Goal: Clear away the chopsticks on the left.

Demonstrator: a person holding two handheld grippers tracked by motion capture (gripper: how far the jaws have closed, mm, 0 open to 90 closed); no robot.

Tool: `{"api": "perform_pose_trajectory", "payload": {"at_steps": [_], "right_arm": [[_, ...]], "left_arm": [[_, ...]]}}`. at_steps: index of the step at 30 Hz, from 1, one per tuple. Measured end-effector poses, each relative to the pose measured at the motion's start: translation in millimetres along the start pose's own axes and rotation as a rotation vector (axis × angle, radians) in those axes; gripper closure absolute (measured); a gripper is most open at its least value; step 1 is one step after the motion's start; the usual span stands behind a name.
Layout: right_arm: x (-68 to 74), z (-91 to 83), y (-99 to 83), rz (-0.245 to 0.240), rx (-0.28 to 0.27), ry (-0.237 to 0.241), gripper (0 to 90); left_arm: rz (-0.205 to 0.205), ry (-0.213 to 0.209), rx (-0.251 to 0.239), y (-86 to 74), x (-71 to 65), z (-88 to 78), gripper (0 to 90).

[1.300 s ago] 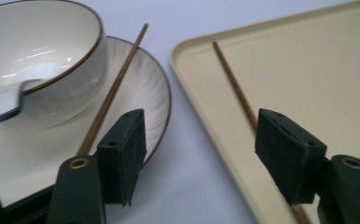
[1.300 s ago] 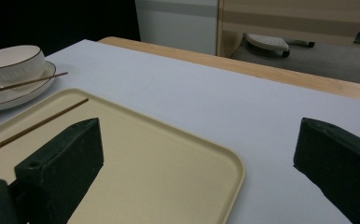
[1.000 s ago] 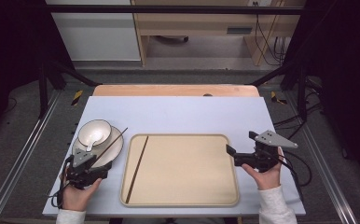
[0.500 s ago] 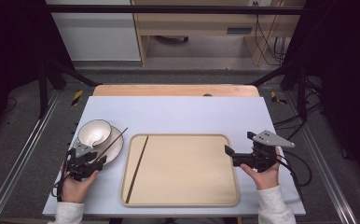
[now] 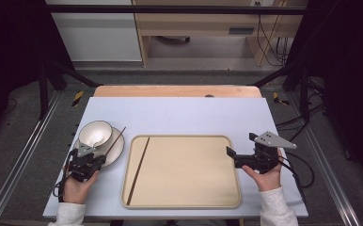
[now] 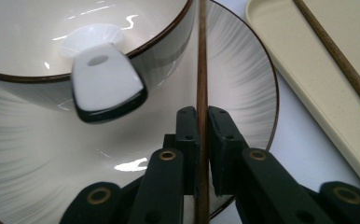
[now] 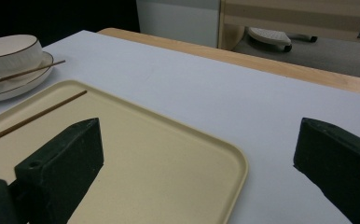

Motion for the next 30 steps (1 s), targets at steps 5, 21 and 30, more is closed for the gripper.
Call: {"api": "perform_pose_trajectory", "payload": {"at_steps": [5, 21, 30], "right_arm": [[0.0, -0.5, 0.2, 0.002, -0.002, 0.000, 1.8], [-1.4, -3.4, 1.1, 0.004, -0.009, -0.004, 1.8], [-2.0, -5.0, 1.8, 0.006, -0.015, -0.008, 1.8]], "left_arm": [[0.002, -0.009, 0.000, 1.6, -5.6, -1.4, 84.1], [-0.041, 0.011, -0.129, 15.8, -52.2, -21.3, 84.2], [-0.069, 0.044, -0.166, 17.2, -77.4, -25.2, 84.2]]}}
Point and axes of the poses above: each handheld gripper's, and its own axes: z roughly forward along the jaws, y roughly out of its top, x roughly to its left, the point moved 3 cm from there along z, roughly forward along the jaws, and after that the axes turned 3 degrees about -x, right-handed, at the moved point
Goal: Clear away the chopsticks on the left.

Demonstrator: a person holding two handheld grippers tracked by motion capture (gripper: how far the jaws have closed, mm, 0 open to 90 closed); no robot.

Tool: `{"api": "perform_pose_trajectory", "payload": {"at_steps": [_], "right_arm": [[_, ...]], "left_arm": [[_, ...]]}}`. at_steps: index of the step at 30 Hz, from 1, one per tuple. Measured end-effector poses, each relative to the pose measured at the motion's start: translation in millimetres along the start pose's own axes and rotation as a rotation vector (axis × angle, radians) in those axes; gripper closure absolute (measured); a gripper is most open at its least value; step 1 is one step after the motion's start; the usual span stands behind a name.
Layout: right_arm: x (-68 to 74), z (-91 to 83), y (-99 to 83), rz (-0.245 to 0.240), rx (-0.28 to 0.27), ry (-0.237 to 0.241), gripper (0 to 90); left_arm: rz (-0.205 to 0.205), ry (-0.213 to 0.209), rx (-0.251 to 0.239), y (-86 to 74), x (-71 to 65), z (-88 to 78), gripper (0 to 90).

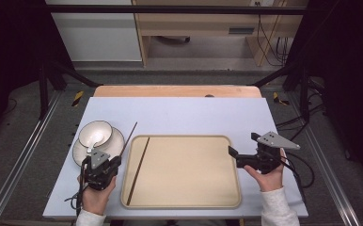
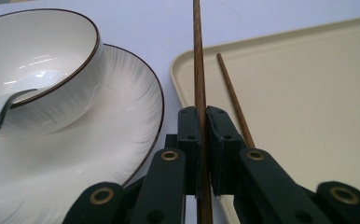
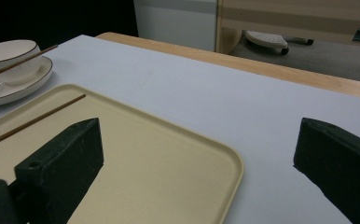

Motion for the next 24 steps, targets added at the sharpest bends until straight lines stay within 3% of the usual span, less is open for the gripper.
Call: {"api": "perform_pose_trajectory", "payload": {"at_steps": [16, 17, 24], "right_arm": [[-1.1, -2.8, 1.6, 0.006, -0.011, 0.001, 1.7], [-0.7, -2.6, 1.7, 0.006, -0.013, 0.006, 1.7], [-0.7, -2.6, 1.7, 0.007, -0.013, 0.007, 1.7]], "left_arm": [[-0.049, 0.023, -0.034, -2.3, -35.6, -1.0, 84.1], [-0.068, 0.018, -0.043, -2.2, -41.5, -0.4, 84.2], [-0.079, 0.013, -0.073, -5.5, -64.9, 3.3, 84.2]]}}
Point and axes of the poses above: each handheld gripper's, and its own axes: z roughly forward along the jaws, y roughly out of its top, x roughly to its left, the point moved 3 cm from there along z, roughly forward along the jaws, and after that the axes turned 3 degrees about -x, right-handed, at the moved point
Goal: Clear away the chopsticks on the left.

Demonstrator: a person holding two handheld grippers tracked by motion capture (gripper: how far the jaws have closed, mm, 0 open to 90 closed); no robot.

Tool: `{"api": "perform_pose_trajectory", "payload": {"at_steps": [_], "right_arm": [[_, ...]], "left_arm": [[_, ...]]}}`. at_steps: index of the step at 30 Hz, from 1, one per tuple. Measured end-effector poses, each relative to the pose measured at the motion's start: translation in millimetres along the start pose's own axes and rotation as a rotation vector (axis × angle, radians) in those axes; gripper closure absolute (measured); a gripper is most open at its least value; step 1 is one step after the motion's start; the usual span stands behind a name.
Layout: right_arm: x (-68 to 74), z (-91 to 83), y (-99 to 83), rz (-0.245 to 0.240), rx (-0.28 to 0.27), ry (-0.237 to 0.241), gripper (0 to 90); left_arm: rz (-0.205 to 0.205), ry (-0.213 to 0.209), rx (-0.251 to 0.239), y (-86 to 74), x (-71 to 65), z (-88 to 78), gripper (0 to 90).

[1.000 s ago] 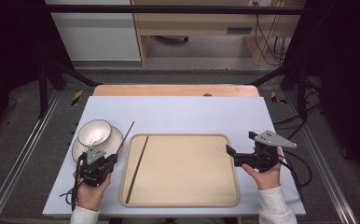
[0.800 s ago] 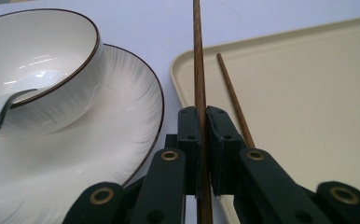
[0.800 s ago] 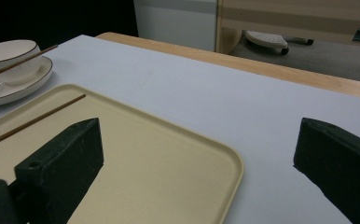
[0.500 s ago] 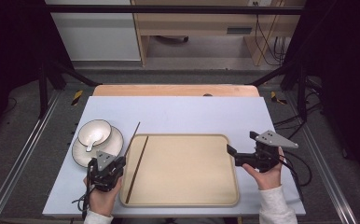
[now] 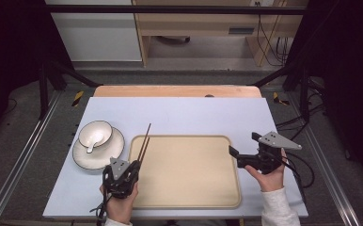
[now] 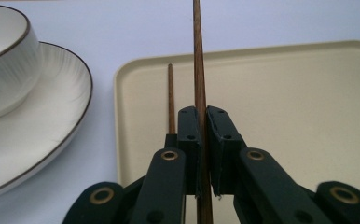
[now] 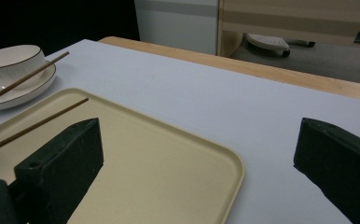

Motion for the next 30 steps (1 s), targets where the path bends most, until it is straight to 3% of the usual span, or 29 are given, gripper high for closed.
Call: {"api": "perform_pose_trajectory", "payload": {"at_steps": [5, 11, 19, 30], "right_arm": [[-0.2, -0.4, 0.3, 0.002, -0.002, 0.001, 1.8], [0.7, 1.5, -0.8, 0.000, 0.006, 0.004, 1.8], [1.8, 3.4, -1.9, -0.001, 0.012, 0.007, 1.7], [2.1, 4.7, -2.7, -0.005, 0.016, 0.006, 1.8]], "left_arm": [[-0.043, -0.011, -0.016, -6.1, -9.9, 2.9, 84.2], [-0.052, -0.005, -0.005, -15.4, -17.9, 9.4, 84.2], [-0.037, 0.023, 0.038, -28.6, -20.8, 19.7, 84.2], [-0.030, 0.043, 0.091, -33.7, -18.9, 24.9, 84.1]]}}
Point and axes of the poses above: each handheld gripper's, and its own axes: z roughly forward along the jaws, y roughly out of its top, x roughly to its left, the point moved 3 cm from there along z, roughly forward along the jaws, and after that the axes turned 3 degrees about -x, right-handed, at the moved point
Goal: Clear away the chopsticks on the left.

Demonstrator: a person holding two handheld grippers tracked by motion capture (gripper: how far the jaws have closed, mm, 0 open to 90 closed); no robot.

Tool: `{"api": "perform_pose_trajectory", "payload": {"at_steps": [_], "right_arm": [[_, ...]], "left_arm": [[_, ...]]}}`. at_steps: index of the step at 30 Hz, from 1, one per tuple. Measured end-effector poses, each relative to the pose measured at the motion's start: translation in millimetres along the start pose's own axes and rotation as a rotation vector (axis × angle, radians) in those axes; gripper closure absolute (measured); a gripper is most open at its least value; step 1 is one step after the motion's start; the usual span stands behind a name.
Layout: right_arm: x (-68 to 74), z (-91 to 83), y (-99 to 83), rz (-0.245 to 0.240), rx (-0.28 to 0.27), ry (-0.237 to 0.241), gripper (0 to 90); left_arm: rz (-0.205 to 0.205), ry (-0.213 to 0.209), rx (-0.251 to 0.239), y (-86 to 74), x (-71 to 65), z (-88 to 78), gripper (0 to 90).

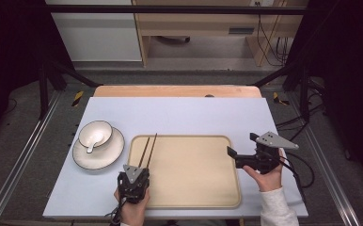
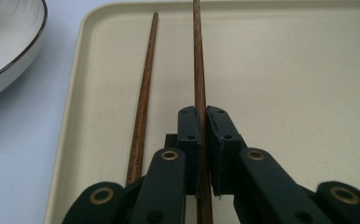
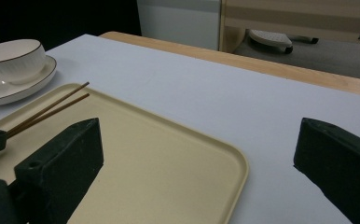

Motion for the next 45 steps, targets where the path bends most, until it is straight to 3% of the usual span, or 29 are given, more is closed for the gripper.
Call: {"api": "perform_pose_trajectory", "payload": {"at_steps": [18, 28, 34, 40, 42, 43, 45], "right_arm": [[0.5, 0.1, -0.2, 0.002, 0.004, 0.003, 1.7], [0.0, 0.0, 0.1, 0.000, 0.000, 0.000, 1.7], [-0.5, -2.3, 1.4, 0.008, -0.009, 0.001, 1.7], [-1.6, -4.2, 2.2, 0.008, -0.014, 0.001, 1.7], [-2.0, -5.1, 2.8, 0.011, -0.020, 0.000, 1.6], [-2.0, -5.1, 2.8, 0.011, -0.020, 0.000, 1.6], [-2.4, -5.9, 3.0, 0.013, -0.021, -0.003, 1.5]], "left_arm": [[0.015, -0.004, 0.060, -0.6, -0.8, 3.8, 83.5], [0.017, -0.035, 0.043, 3.3, -0.8, 1.7, 79.9], [0.035, -0.026, -0.001, 17.8, 5.4, -6.8, 73.7], [0.059, -0.080, -0.062, 43.8, 19.9, -19.3, 65.3], [0.097, -0.117, -0.077, 56.8, 28.2, -25.2, 62.7], [0.097, -0.117, -0.077, 56.8, 28.2, -25.2, 61.6], [0.140, -0.137, -0.082, 64.4, 35.8, -30.4, 59.4]]}}
Point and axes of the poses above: each handheld gripper's, and its own axes: z roughly forward along the jaws, y roughly out of its top, x roughly to its left, the point moved 3 cm from there along z, roughly forward along the jaws, and after that the axes turned 3 degrees about -x, right-handed, at the moved point
